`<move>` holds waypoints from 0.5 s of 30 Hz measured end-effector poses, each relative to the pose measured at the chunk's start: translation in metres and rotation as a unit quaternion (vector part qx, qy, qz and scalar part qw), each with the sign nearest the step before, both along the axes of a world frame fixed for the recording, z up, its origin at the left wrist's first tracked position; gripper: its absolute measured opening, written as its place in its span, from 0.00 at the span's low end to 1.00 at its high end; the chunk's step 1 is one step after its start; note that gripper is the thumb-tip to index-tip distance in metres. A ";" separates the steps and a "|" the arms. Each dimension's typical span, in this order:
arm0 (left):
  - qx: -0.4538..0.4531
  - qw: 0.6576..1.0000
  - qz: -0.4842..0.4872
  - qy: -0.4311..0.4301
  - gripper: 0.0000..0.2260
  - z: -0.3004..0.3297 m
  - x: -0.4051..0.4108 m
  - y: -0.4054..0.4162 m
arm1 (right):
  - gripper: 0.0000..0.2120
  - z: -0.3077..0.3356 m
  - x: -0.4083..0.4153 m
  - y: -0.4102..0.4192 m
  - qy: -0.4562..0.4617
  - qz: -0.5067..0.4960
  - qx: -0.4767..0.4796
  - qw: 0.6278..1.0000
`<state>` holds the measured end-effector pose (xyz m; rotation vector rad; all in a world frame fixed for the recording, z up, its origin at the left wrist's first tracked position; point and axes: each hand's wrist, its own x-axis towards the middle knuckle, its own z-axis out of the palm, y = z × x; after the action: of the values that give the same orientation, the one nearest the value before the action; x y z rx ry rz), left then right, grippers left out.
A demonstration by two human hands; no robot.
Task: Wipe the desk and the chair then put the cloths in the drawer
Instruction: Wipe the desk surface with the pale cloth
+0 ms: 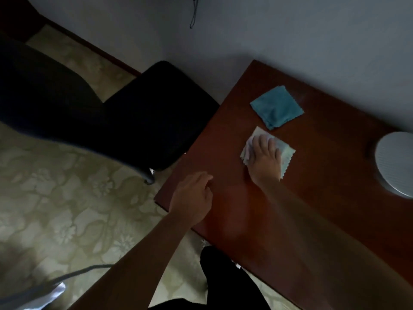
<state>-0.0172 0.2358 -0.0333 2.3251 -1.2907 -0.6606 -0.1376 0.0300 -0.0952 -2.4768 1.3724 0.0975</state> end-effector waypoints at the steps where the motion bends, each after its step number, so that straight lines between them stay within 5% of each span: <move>1: 0.014 1.000 -0.003 0.005 0.19 -0.003 0.010 -0.010 | 0.26 -0.002 0.008 -0.017 0.004 -0.001 -0.009 1.000; 8: 0.063 0.996 -0.057 -0.017 0.23 -0.008 0.061 -0.034 | 0.33 0.004 0.067 -0.037 0.019 0.006 0.000 1.000; 15: 0.039 0.997 -0.062 0.027 0.22 -0.012 0.088 -0.034 | 0.28 -0.007 0.072 0.077 -0.040 0.057 -0.014 0.997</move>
<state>0.0703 0.2015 -0.0452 2.2852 -1.4173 -0.8211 -0.0656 0.1074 -0.1027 -2.5524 1.2082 0.0043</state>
